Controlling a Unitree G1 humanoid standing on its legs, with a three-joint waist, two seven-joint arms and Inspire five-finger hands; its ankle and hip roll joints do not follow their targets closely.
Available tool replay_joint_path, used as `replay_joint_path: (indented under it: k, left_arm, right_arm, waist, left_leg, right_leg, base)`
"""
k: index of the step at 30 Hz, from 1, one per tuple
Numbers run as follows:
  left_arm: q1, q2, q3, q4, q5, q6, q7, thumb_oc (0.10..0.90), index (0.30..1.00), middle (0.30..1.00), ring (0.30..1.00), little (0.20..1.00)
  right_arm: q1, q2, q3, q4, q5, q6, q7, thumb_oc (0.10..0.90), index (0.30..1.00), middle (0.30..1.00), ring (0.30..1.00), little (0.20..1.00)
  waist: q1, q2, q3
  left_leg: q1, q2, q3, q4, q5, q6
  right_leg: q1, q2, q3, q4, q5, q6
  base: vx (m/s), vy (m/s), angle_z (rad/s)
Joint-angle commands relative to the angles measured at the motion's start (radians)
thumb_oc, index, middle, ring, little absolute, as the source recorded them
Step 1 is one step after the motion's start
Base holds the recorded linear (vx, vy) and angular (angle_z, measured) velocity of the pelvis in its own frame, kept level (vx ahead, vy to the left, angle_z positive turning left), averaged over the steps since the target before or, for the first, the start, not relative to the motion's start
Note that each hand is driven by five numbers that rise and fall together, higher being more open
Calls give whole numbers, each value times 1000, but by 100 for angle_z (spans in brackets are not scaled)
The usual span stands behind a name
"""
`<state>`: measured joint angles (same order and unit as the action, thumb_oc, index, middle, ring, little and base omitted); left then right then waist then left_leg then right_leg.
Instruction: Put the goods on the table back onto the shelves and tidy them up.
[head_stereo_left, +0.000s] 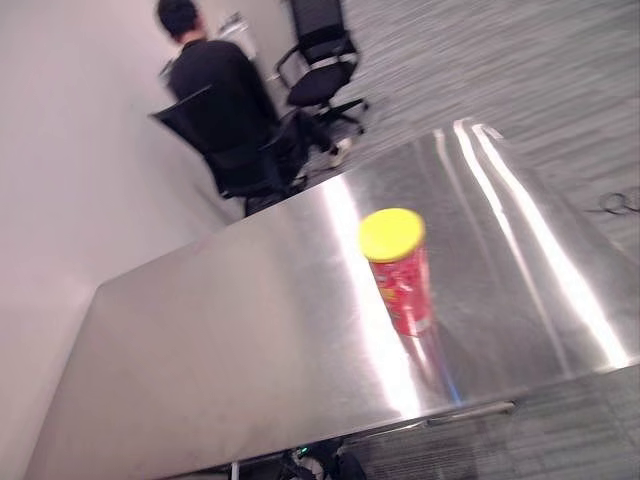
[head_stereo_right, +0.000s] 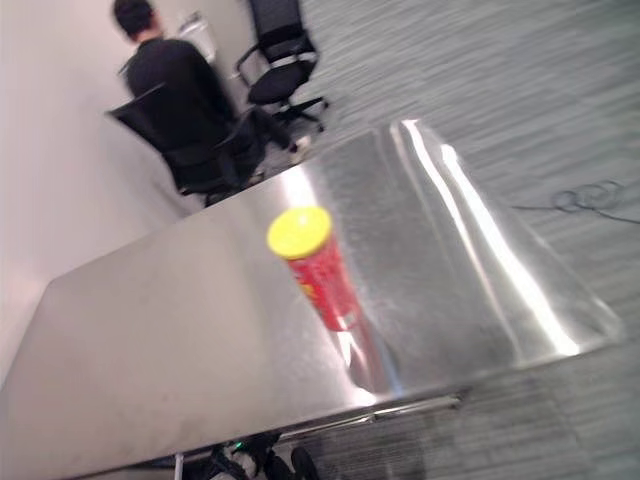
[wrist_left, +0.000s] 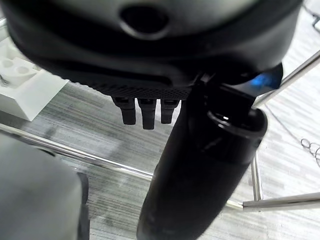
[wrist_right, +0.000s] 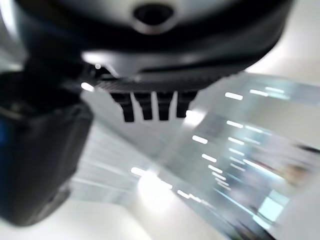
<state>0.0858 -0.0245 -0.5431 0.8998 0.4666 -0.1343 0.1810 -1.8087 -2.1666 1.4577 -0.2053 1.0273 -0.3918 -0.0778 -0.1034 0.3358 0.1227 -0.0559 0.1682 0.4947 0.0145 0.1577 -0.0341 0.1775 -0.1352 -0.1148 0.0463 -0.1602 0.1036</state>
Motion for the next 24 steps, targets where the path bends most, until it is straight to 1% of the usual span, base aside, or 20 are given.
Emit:
replay_joint_path:
  k: [1,2,6,7,8,9,10,11,12,13,15,16,17,19,20,22,24]
  left_arm:
    - [-89,-246,-45,38,2,-38,2,800,900,900,900,900]
    - [-85,-242,-36,36,-3,-39,-3,800,900,900,900,900]
    - [-78,-235,-16,43,-7,-44,-17,800,900,900,900,900]
    - [-76,-223,-1,52,-9,-46,-21,800,900,900,900,900]
    - [-77,-223,0,53,-9,-47,-21,800,900,900,900,900]
    - [-77,-220,4,56,-8,-47,-23,800,900,900,900,900]
    - [-79,-219,6,55,-9,-50,-25,800,900,900,900,900]
    - [-78,-210,5,54,-8,-57,-32,800,900,900,900,900]
    - [-81,-206,1,56,-7,-60,-35,800,900,900,900,900]
    - [-82,-206,2,56,-7,-61,-36,800,900,900,900,900]
    - [-88,-199,-2,56,-6,-64,-43,800,900,900,900,900]
    - [-92,-194,-3,55,-8,-64,-46,800,900,900,900,900]
    - [-94,-192,-2,59,-12,-68,-49,800,900,900,900,900]
    - [-100,-198,-1,67,-13,-69,-49,800,900,900,900,900]
    - [-105,-202,0,72,-14,-71,-53,800,900,900,900,900]
    - [-110,-207,-4,78,-13,-72,-54,800,900,900,900,900]
    - [-115,-209,-10,81,-13,-73,-53,800,900,900,900,900]
  right_arm:
    - [-30,-85,-58,-101,153,-47,106,800,900,900,900,900]
    - [1,-85,-58,-118,192,-41,138,800,900,900,900,900]
    - [52,-85,-58,-149,213,-21,168,800,900,900,900,900]
    - [77,-85,-58,-172,213,-8,194,800,900,900,900,900]
    - [77,-85,-58,-172,214,-8,195,800,900,900,900,900]
    - [87,-85,-58,-178,207,-7,201,800,900,900,900,900]
    - [94,-85,-58,-183,201,-3,209,800,900,900,900,900]
    - [110,-85,-58,-200,189,3,227,800,900,900,900,900]
    - [117,-85,-58,-209,181,5,234,800,900,900,900,900]
    - [117,-85,-58,-209,181,5,234,800,900,900,900,900]
    - [133,-85,-58,-230,162,10,245,800,900,900,900,900]
    - [143,-85,-58,-241,145,13,250,800,900,900,900,900]
    - [150,-75,-58,-252,116,15,253,800,900,900,900,900]
    - [156,-64,-58,-258,98,13,255,800,900,900,900,900]
    - [159,-50,-58,-262,57,11,252,800,900,900,900,900]
    - [155,-39,-58,-260,24,6,241,800,900,900,900,900]
    - [142,-30,-58,-263,-4,0,236,800,900,900,900,900]
  waist:
    - [6,134,-112]
    - [-15,130,-112]
    - [-45,125,-115]
    - [-61,115,-116]
    - [-61,115,-120]
    - [-66,114,-116]
    - [-67,113,-119]
    - [-72,108,-116]
    - [-72,105,-115]
    - [-71,106,-120]
    - [-71,100,-119]
    - [-72,97,-117]
    - [-76,93,-111]
    - [-79,97,-116]
    - [-83,101,-114]
    - [-83,105,-115]
    - [-78,107,-114]
  left_leg:
    - [25,196,-16,0,85,-135]
    - [23,202,-12,1,91,-140]
    - [26,211,-6,-10,102,-146]
    - [27,213,-3,-21,110,-152]
    - [33,209,-18,-29,102,-160]
    - [29,213,-2,-27,114,-153]
    - [35,211,-16,-35,105,-162]
    - [32,214,-1,-36,120,-156]
    - [34,215,-2,-39,121,-156]
    - [41,210,-19,-46,108,-166]
    - [42,210,-20,-48,110,-168]
    - [41,210,-22,-49,111,-168]
    - [35,214,-5,-44,125,-158]
    - [44,209,-24,-53,110,-169]
    - [44,211,-22,-53,114,-166]
    - [48,210,-26,-56,108,-169]
    - [46,211,-24,-56,114,-166]
  right_leg:
    - [-15,107,-50,-65,57,-21]
    - [-18,110,-45,-68,59,-21]
    - [-20,115,-45,-75,65,-21]
    - [-21,118,-46,-80,67,-18]
    - [-16,118,-36,-83,61,-16]
    - [-21,119,-48,-82,69,-17]
    - [-16,118,-38,-85,63,-15]
    - [-19,119,-49,-86,72,-16]
    - [-18,119,-50,-87,72,-16]
    - [-12,118,-37,-89,63,-13]
    - [-10,119,-40,-92,65,-13]
    - [-10,119,-40,-92,66,-13]
    - [-16,119,-55,-88,75,-16]
    - [-9,118,-43,-90,62,-14]
    - [-9,119,-47,-90,65,-14]
    - [-6,119,-46,-90,60,-14]
    - [-7,120,-49,-91,64,-15]
  base:
    - [-55,-40,-19]
    - [-51,-45,-16]
    - [-26,-27,-16]
    - [36,-21,-11]
    - [0,0,0]
    - [46,-14,-2]
    - [-44,-33,-3]
    - [6,-29,-7]
    - [0,0,0]
    - [60,-14,0]
    - [31,-5,1]
    - [-56,-25,2]
    - [0,0,0]
    - [29,-13,3]
    - [22,-10,4]
    - [12,-11,5]
    - [-39,-14,10]
